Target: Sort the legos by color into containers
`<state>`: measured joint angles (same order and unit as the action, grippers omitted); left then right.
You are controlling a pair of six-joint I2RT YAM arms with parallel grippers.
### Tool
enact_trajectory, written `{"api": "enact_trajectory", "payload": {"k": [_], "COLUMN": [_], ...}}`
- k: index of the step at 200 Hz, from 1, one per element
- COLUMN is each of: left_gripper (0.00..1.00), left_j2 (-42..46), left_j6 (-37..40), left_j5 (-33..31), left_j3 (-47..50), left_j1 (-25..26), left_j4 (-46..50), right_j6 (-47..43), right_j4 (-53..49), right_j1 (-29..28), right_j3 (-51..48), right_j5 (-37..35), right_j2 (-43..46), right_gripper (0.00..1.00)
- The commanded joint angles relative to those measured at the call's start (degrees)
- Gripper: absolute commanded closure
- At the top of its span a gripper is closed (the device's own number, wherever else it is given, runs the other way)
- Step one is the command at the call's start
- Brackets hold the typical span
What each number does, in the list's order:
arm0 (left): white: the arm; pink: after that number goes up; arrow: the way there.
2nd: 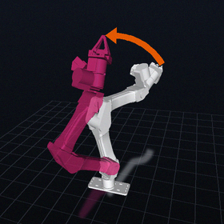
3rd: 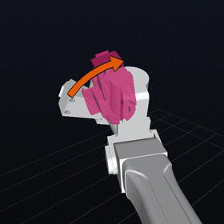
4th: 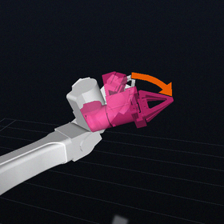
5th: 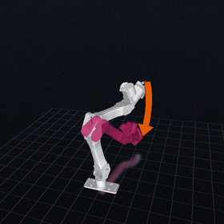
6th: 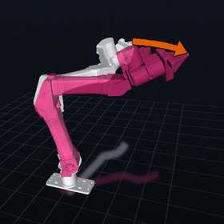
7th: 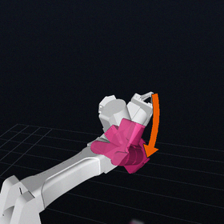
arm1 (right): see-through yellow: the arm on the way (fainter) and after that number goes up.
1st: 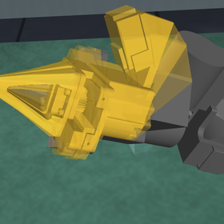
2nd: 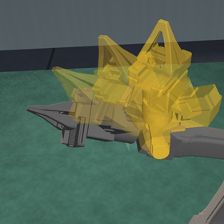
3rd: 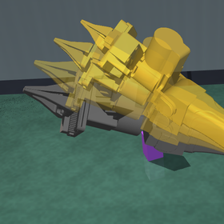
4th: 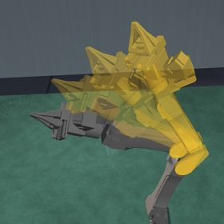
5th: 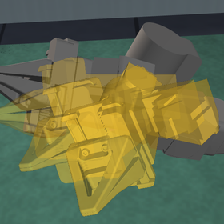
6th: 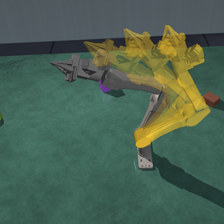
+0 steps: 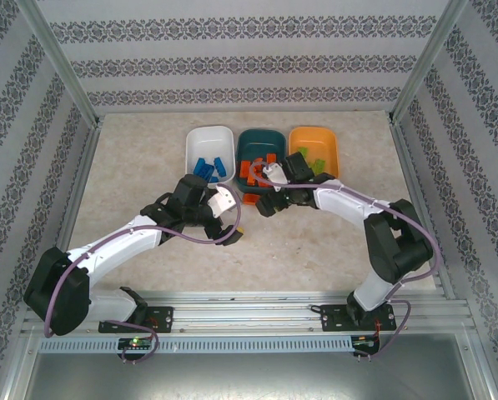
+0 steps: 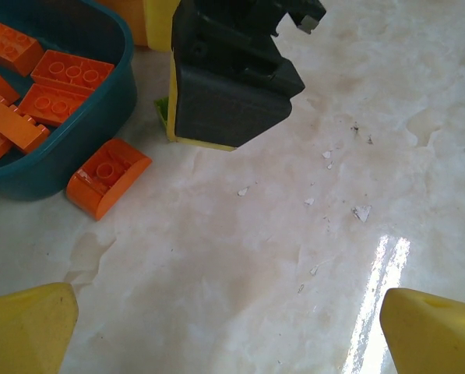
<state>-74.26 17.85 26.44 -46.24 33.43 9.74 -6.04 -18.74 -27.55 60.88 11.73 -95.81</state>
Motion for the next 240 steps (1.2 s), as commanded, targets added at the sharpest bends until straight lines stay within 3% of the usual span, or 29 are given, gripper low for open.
{"api": "enact_trajectory", "payload": {"k": [1, 78, 119, 240], "left_gripper": [0.00, 0.00, 0.00, 0.00], "left_j2": [1.04, 0.80, 0.65, 0.34], "left_j6": [1.40, 1.58, 1.67, 1.46], "left_j5": [-0.11, -0.10, -0.12, 0.50], "left_j3": [0.61, 0.75, 0.81, 0.84], "left_j1": [0.94, 0.94, 0.94, 0.94], "left_j4": [-2.27, -2.28, -2.31, -2.58], "right_j6": [-1.07, -0.94, -0.99, -1.84], "right_j4": [-5.73, -10.84, -13.60, -17.68], "right_j1": [-0.58, 0.85, 1.98, 1.97], "right_j3": [1.51, 8.49, 12.76, 17.97], "right_j5": [-3.54, -5.71, -3.89, -4.43], "right_j2": [-1.40, -9.12, -12.91, -18.21], "right_gripper": [0.11, 0.16, 0.24, 0.32]}}
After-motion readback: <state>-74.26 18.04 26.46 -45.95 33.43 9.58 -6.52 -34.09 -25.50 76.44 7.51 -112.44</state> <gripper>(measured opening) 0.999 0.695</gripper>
